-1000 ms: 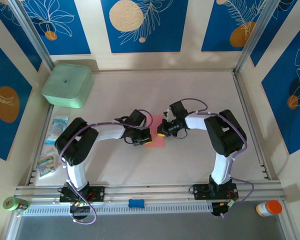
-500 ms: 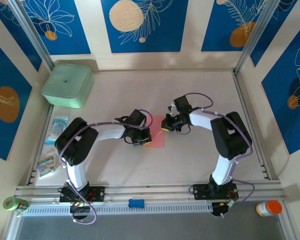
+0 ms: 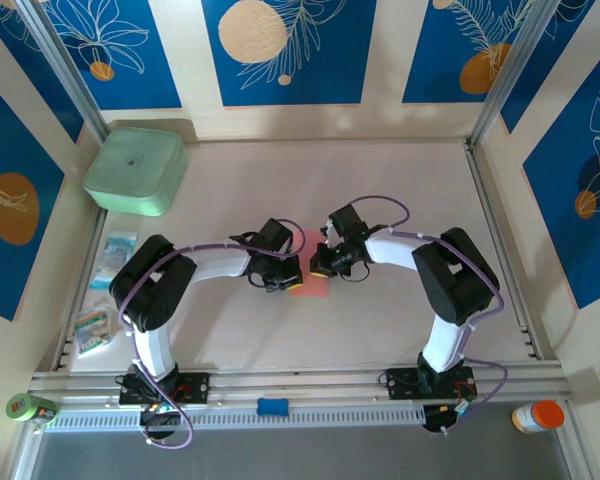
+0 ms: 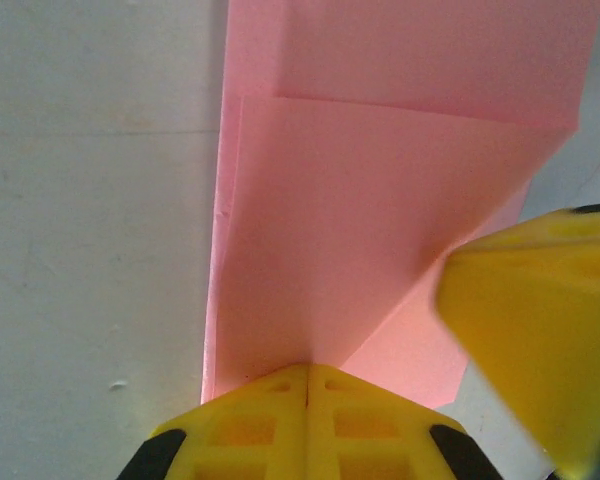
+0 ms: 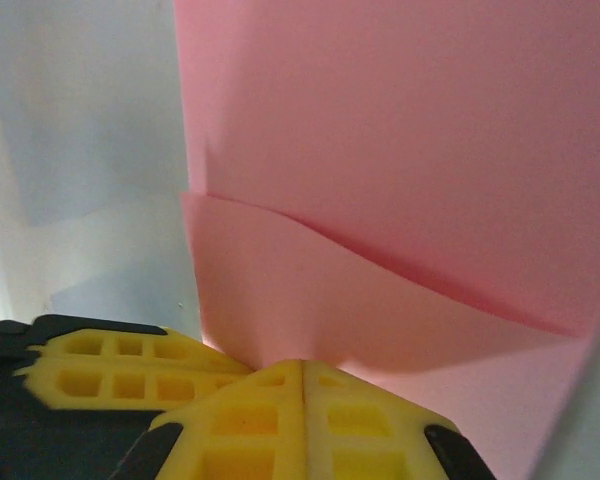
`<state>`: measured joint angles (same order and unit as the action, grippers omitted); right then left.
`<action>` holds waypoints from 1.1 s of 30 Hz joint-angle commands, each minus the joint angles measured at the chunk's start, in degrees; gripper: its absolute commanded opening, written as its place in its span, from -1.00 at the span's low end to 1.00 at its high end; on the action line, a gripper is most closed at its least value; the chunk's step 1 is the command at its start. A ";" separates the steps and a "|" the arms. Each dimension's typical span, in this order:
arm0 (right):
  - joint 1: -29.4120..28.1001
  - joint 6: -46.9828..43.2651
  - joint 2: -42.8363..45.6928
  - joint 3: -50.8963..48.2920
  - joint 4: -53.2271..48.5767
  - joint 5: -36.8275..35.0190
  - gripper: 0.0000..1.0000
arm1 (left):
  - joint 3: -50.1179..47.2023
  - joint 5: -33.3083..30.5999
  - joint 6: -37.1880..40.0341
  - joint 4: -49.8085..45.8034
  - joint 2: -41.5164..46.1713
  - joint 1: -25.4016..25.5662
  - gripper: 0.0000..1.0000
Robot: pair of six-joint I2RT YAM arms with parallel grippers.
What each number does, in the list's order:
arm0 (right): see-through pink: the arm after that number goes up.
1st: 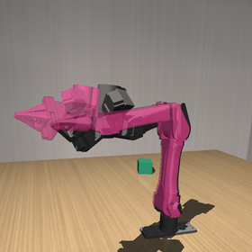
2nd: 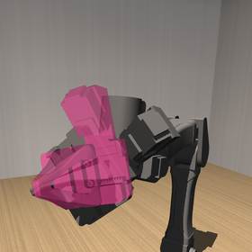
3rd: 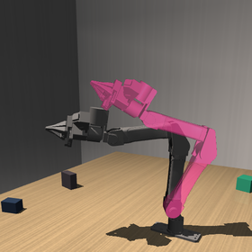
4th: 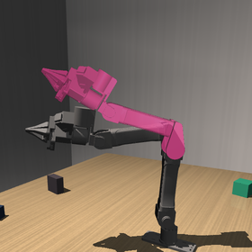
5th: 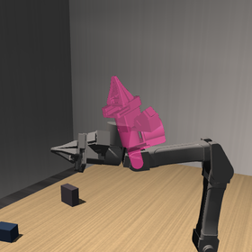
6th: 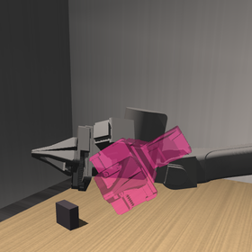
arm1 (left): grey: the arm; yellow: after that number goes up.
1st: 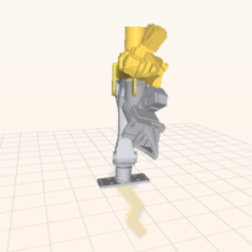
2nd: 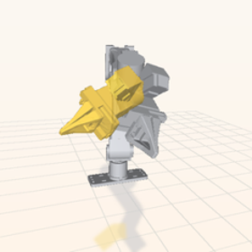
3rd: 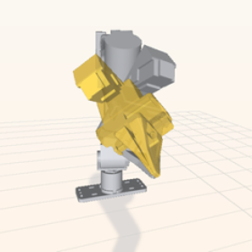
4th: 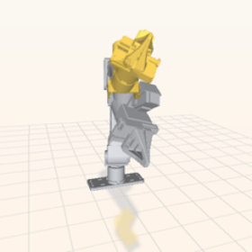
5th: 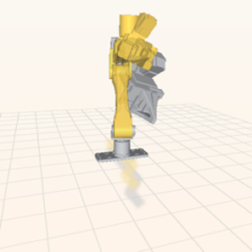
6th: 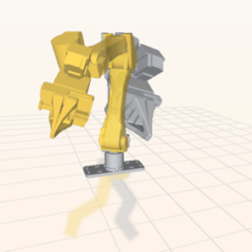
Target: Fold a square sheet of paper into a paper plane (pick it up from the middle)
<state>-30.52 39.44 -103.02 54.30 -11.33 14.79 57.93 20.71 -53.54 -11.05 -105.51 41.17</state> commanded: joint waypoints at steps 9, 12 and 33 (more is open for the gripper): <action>10.51 -0.97 -3.08 -4.33 5.58 0.82 -1.00 | -1.50 -2.26 0.96 -6.71 -1.59 0.41 -1.00; 15.06 0.30 -2.63 -4.33 6.30 2.26 -1.00 | -1.68 -2.21 0.87 -6.53 -1.60 0.43 -1.00; 0.55 1.94 -1.39 0.00 1.43 -0.59 -1.00 | 1.46 0.64 2.13 -5.29 -1.36 0.49 -1.00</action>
<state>-30.04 40.27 -102.89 52.29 -8.60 13.50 58.89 20.95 -53.30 -12.69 -105.73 41.17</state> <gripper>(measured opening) 0.042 0.054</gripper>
